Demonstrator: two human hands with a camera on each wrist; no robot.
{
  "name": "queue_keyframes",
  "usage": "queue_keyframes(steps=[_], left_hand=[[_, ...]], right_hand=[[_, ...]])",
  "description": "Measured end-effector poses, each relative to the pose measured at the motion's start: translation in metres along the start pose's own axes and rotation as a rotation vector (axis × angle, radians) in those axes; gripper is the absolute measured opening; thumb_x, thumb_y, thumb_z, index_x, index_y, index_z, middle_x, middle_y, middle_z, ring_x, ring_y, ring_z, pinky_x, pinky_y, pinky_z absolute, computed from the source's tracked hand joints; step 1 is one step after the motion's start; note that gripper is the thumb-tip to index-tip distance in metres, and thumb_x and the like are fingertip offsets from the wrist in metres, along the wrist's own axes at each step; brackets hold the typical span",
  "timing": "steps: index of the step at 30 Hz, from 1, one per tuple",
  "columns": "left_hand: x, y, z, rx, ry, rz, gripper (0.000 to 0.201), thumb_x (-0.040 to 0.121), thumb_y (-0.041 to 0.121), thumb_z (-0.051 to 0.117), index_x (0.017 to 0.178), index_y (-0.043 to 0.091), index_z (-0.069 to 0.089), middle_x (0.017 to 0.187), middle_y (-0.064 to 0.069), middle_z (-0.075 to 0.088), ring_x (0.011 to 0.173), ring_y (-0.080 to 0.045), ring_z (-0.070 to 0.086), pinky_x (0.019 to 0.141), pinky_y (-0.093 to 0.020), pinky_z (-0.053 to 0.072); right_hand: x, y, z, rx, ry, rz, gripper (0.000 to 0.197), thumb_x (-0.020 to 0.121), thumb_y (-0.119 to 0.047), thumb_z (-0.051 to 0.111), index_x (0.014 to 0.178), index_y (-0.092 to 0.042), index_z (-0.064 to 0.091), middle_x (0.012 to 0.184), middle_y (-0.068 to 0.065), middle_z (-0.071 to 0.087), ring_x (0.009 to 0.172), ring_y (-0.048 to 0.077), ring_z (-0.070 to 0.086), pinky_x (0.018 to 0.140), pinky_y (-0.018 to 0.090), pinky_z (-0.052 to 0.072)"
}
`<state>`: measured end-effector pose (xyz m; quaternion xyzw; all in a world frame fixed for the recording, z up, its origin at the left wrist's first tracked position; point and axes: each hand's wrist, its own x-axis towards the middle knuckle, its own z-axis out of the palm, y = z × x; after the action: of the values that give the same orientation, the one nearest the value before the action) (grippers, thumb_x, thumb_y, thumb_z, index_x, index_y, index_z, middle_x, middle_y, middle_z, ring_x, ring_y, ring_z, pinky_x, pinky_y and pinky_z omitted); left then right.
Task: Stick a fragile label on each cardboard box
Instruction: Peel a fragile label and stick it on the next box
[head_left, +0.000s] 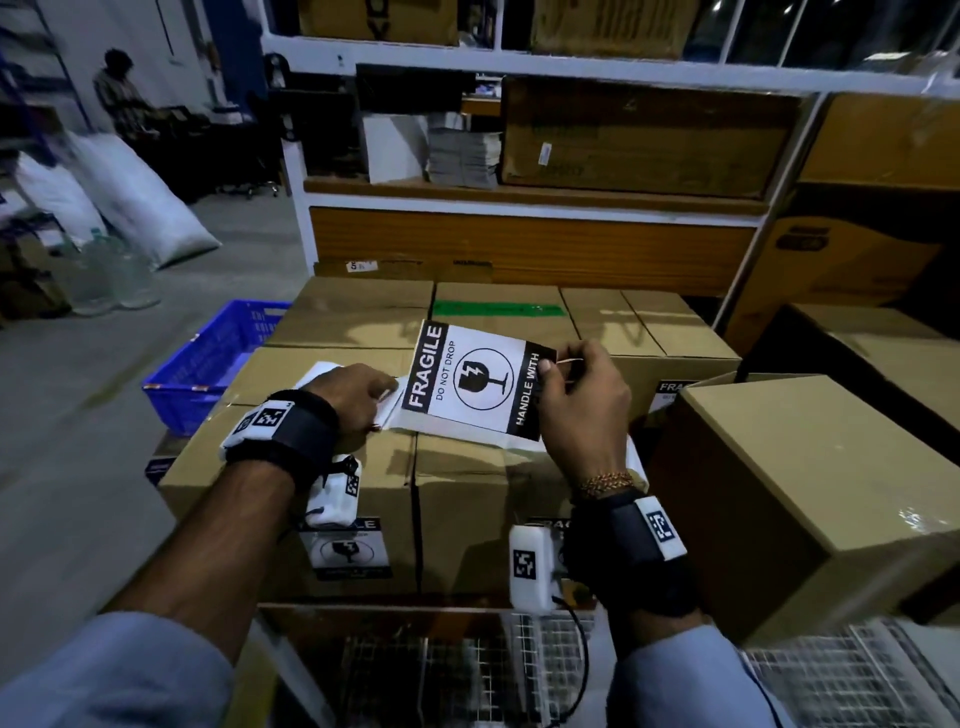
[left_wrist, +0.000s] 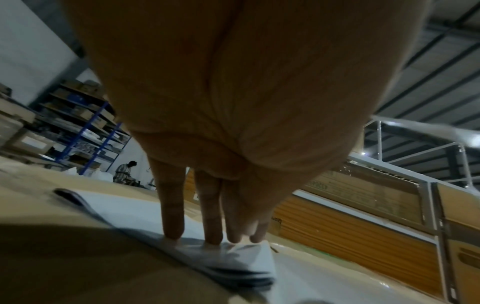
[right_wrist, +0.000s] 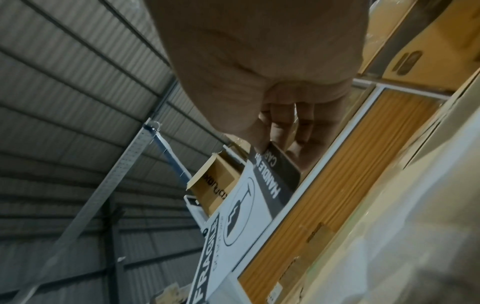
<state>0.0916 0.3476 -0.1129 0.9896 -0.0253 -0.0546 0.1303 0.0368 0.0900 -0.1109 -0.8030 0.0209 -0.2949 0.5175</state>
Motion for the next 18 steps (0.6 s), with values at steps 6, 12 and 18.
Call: queue_keyframes(steps=[6,12,18], left_hand=[[-0.005,0.014,-0.023,-0.209,0.218,-0.025,0.039,0.104,0.019,0.056,0.140,0.034,0.058,0.135,-0.005,0.066,0.115,-0.022,0.062,0.095,-0.040,0.050],[-0.035,0.100,-0.047,-0.245,0.393,0.160,0.035,0.103,0.040,0.059,0.136,0.033,0.064,0.126,0.002,0.069,0.109,-0.019,0.065,0.095,-0.041,0.052],[-0.042,0.205,-0.021,-0.388,0.403,0.309,0.038,0.098,0.047,0.062,0.134,0.033,0.065,0.130,0.003,0.069,0.107,-0.017,0.067,0.091,-0.042,0.056]], right_hand=[[0.008,0.013,-0.038,0.077,0.052,0.079,0.007,0.097,-0.017,0.071,0.102,-0.017,0.066,0.094,-0.004,0.070,0.078,-0.004,0.063,0.056,0.007,0.049],[0.027,0.031,-0.084,0.167,0.171,0.145,0.009,0.093,-0.021,0.075,0.095,-0.023,0.066,0.089,-0.005,0.076,0.081,0.006,0.074,0.070,0.029,0.063],[0.051,0.056,-0.159,0.147,0.285,0.133,0.008,0.094,-0.026,0.073,0.097,-0.028,0.065,0.092,-0.004,0.076,0.085,0.009,0.074,0.077,0.043,0.065]])
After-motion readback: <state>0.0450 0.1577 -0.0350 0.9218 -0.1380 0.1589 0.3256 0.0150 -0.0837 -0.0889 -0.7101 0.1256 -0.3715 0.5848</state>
